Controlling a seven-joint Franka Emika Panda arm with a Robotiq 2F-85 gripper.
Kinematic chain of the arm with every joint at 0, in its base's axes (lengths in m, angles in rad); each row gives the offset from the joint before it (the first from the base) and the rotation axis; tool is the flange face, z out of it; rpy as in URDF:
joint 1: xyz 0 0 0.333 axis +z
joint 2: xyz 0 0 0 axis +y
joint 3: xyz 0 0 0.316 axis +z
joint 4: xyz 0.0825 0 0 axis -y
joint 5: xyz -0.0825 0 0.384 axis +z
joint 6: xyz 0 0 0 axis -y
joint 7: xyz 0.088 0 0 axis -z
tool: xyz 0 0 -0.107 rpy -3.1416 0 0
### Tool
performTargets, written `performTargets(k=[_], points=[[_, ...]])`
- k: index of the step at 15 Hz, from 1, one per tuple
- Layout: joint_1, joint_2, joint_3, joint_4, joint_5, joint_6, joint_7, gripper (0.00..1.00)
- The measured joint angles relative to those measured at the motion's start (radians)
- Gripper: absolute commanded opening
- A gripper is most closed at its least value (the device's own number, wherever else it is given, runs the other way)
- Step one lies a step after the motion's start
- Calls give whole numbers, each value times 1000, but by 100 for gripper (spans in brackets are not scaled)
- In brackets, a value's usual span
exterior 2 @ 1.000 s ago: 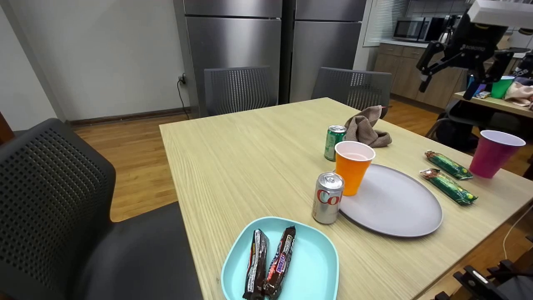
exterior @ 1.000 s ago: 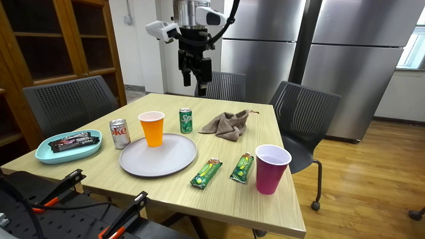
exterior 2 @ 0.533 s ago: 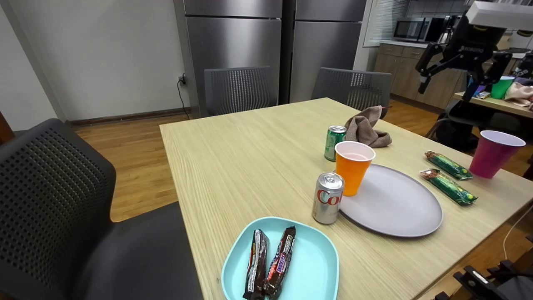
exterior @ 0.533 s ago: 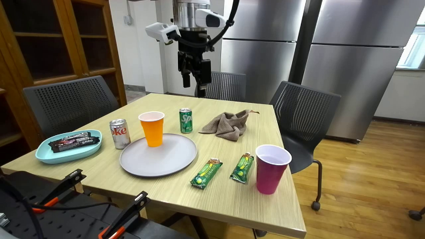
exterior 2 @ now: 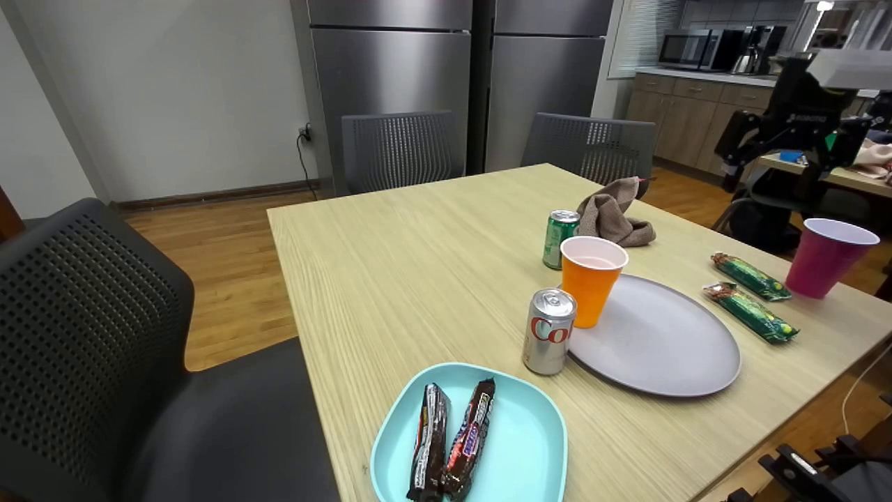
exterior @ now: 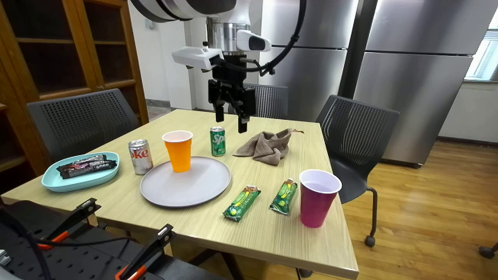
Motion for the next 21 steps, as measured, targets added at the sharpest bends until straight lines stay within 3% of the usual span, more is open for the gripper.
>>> performTargets(k=[9,21], points=[[-41,149,-53,-33,-27,192,-285,100],[-45,365,-56,-19,-31,385,-320,100]])
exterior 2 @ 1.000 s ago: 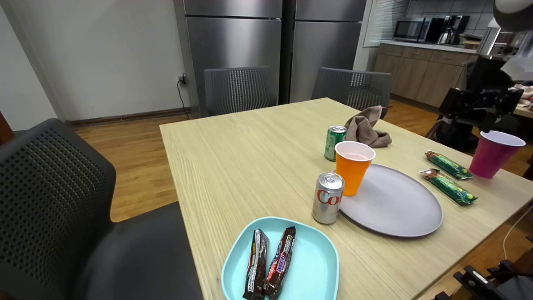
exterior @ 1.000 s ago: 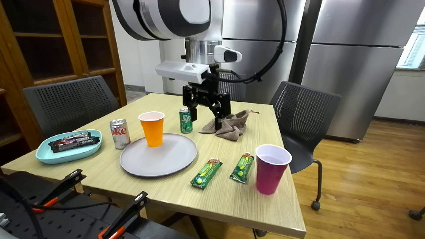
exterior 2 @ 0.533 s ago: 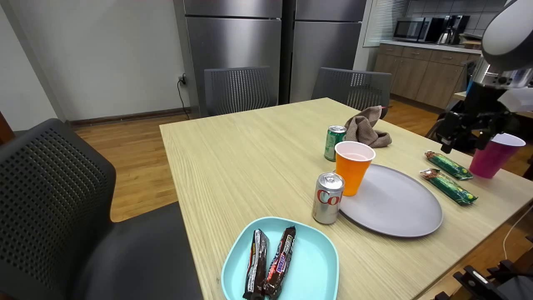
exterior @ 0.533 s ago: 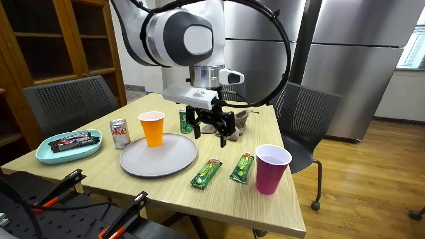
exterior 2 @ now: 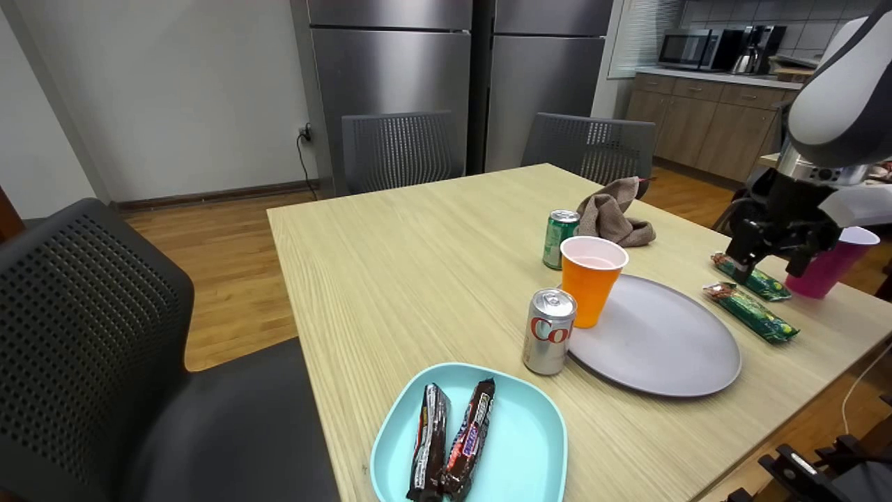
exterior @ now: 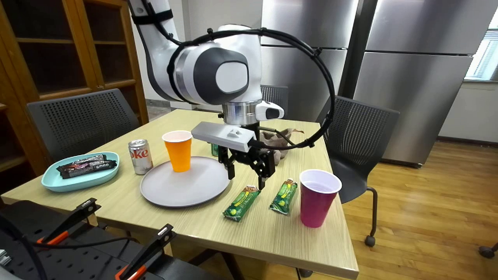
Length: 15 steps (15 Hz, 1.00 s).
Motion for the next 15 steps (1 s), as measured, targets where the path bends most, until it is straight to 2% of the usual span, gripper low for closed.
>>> performTargets(k=[8,15], points=[[2,108,-33,34,-39,39,0,100],[6,142,-33,47,-40,45,1,100]])
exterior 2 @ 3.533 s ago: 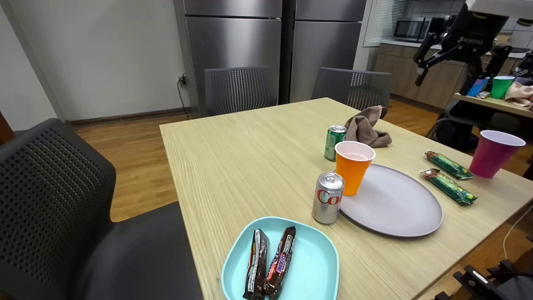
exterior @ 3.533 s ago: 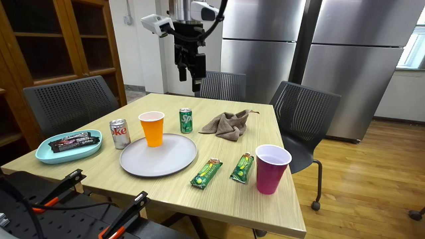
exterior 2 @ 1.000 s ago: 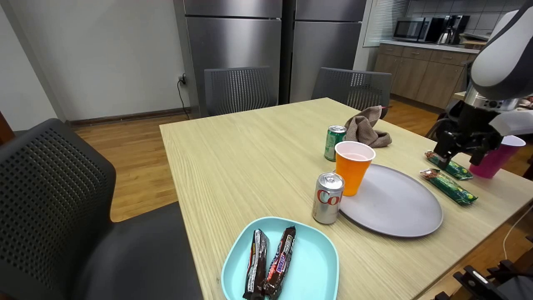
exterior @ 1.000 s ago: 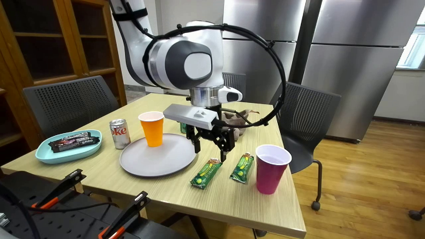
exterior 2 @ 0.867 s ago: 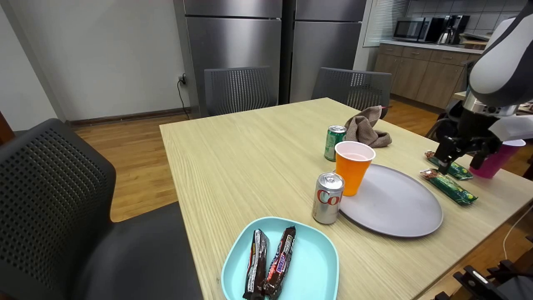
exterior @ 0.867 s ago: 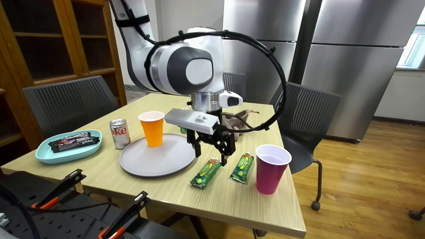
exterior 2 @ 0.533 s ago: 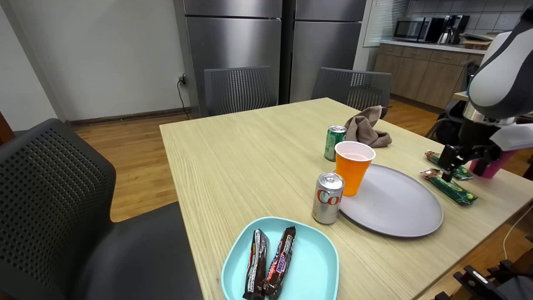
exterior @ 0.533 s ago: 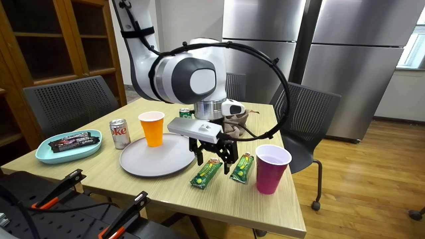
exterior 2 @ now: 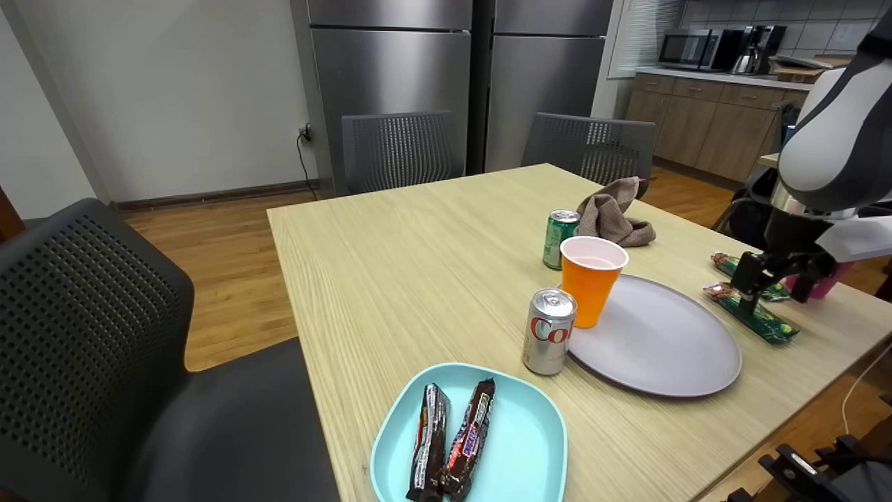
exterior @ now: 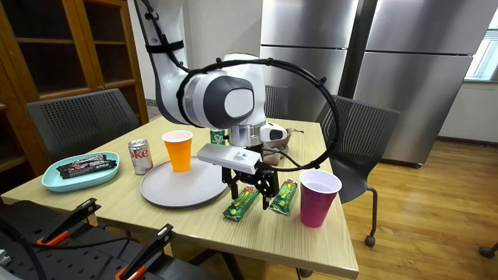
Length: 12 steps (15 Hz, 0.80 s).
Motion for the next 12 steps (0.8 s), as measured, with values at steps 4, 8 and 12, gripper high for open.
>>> performTargets(k=[4,8,12], points=[[0,0,8,0,0,0,0,100],[1,1,12,2,0,0,0,100],[4,7,12,4,0,0,0,100]])
